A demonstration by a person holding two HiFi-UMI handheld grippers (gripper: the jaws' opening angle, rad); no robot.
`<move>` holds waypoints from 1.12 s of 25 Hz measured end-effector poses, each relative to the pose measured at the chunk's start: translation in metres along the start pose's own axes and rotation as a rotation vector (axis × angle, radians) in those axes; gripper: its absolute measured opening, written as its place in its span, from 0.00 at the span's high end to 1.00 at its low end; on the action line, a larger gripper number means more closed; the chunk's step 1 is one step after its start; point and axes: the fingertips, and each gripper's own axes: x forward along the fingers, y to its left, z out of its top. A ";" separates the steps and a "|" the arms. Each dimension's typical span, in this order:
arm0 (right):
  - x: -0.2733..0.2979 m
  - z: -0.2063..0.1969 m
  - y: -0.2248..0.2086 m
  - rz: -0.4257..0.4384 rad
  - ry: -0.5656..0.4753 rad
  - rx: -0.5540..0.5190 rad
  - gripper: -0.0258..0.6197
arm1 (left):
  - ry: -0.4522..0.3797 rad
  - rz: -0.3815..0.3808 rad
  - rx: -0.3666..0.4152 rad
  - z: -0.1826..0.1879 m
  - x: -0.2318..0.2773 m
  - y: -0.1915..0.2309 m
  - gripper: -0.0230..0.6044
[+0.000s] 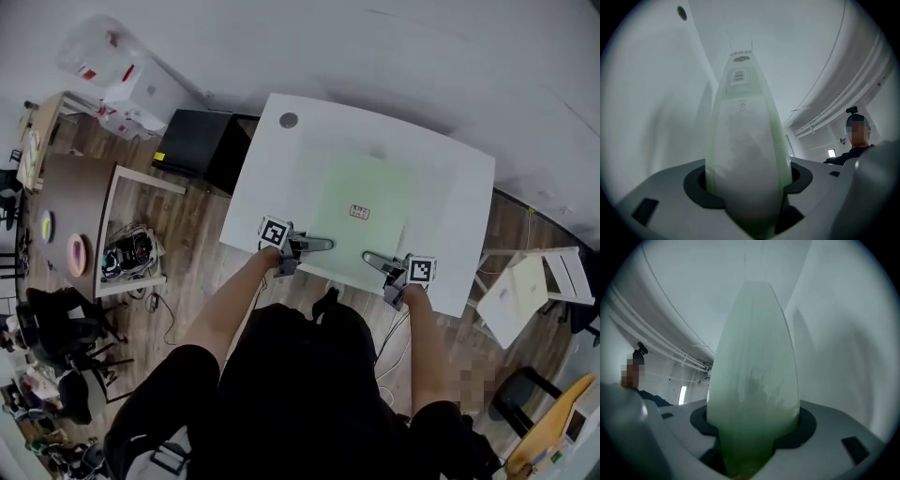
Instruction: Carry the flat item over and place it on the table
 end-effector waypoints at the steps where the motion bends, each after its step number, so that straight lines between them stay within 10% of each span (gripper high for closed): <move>1: 0.000 0.001 -0.005 -0.001 -0.002 0.014 0.50 | -0.001 0.011 -0.022 0.001 0.000 0.005 0.46; 28: -0.017 0.009 -0.090 -0.133 0.034 0.205 0.50 | -0.022 0.042 -0.203 0.016 0.020 0.059 0.46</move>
